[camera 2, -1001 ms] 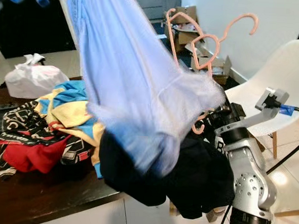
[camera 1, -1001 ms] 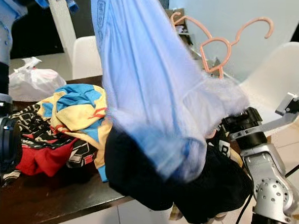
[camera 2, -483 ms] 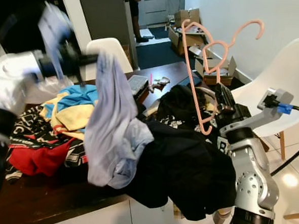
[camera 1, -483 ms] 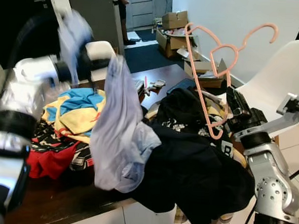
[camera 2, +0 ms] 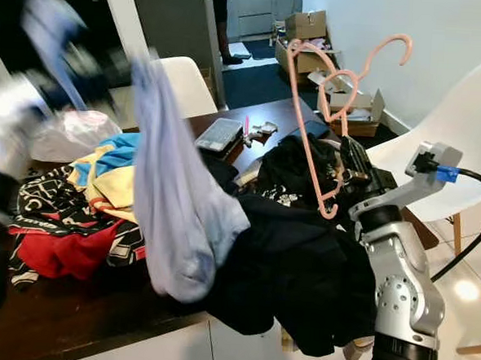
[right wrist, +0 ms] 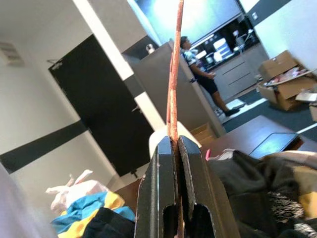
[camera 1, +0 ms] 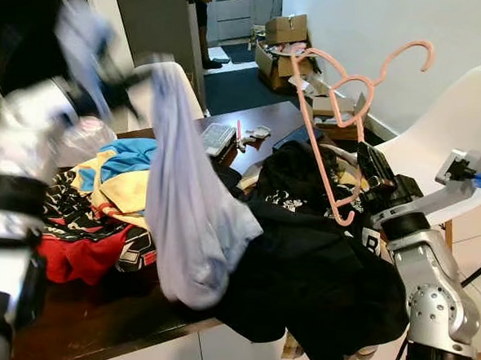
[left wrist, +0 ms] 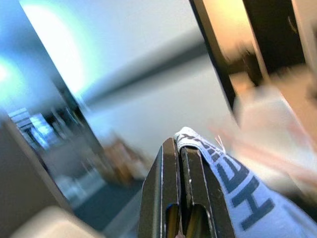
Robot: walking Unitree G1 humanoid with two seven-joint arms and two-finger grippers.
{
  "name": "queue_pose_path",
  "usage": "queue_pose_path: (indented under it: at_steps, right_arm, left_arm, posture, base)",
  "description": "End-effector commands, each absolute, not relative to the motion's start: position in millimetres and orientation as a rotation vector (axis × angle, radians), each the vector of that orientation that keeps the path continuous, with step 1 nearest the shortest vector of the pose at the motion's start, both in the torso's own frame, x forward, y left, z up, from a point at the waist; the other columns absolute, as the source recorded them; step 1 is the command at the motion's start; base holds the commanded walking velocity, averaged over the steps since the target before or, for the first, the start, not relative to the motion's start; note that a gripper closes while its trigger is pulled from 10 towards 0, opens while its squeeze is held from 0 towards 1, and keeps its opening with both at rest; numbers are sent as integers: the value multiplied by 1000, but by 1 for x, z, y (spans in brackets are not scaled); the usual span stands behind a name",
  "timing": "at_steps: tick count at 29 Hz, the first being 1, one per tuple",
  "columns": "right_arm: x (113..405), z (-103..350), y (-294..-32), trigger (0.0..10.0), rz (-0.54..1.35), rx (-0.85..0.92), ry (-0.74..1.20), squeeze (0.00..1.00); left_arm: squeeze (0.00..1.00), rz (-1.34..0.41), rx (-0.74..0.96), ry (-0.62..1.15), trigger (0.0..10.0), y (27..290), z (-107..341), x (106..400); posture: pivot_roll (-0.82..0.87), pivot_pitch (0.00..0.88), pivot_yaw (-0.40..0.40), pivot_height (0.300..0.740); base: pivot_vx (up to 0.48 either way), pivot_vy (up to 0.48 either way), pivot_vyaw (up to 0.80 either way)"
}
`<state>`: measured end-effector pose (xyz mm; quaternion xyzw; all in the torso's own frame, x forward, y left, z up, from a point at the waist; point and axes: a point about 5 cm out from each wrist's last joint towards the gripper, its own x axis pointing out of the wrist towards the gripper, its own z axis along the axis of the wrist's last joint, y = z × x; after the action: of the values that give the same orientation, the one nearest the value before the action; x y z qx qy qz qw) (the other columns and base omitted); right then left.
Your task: Hang hanger
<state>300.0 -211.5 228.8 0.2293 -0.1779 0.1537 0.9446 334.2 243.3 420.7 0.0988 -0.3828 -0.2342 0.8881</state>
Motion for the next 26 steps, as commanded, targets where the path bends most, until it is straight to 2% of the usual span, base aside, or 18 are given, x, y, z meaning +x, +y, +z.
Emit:
queue_pose_path:
  at_steps: [1,3,5,6,8,10,12,13,15,22,23,24,26]
  right_arm:
    - [302,228,-210,10000,318,470,-363,0]
    - [303,228,-210,10000,323,469,-361,0]
    - [304,228,-210,10000,325,469,-360,0]
    - [305,228,-209,10000,330,468,-358,0]
    - [307,229,-206,10000,341,468,-357,0]
    - [307,229,-206,10000,341,468,-357,0]
    - [309,229,-204,10000,353,468,-355,0]
    - [309,229,-204,10000,353,468,-355,0]
    - [310,229,-203,10000,358,467,-354,0]
    - [310,229,-203,10000,360,464,-352,0]
    - [310,229,-203,10000,360,462,-351,0]
    - [310,229,-203,10000,359,459,-350,0]
    - [310,228,-203,10000,359,458,-349,0]
  left_arm:
    - [0,-427,181,-824,0,256,426,328]
    - [0,-300,233,-909,0,271,450,313]
    - [0,-250,262,-929,0,276,456,308]
    - [0,-166,320,-930,0,285,461,302]
    - [0,41,444,-896,0,307,465,294]
    - [0,41,444,-896,0,307,465,294]
    - [0,301,523,-838,0,335,465,283]
    - [0,301,523,-838,0,335,465,283]
    - [0,461,557,-806,0,352,466,272]
    - [0,567,571,-763,0,361,460,270]
    - [0,504,558,-715,2118,352,446,285]
    - [0,428,537,-669,9647,341,429,303]
    - [0,378,521,-639,9647,332,417,314]
  posture:
    - [-91,0,96,710]
    - [-80,0,90,710]
    - [-80,0,90,710]
    - [-68,0,80,710]
    - [-57,0,70,710]
    - [-57,0,70,710]
    - [-52,0,64,710]
    - [-52,0,64,710]
    - [-52,0,62,710]
    - [-54,0,63,710]
    - [-58,0,66,710]
    - [-58,0,66,710]
    - [-66,0,68,710]
  base:
    - [0,0,0]
    - [0,0,0]
    - [0,0,0]
    - [0,0,0]
    - [0,0,0]
    - [0,0,0]
    - [0,0,0]
    - [0,0,0]
    - [0,0,0]
    - [0,0,0]
    - [0,0,0]
    - [0,0,0]
    - [0,0,0]
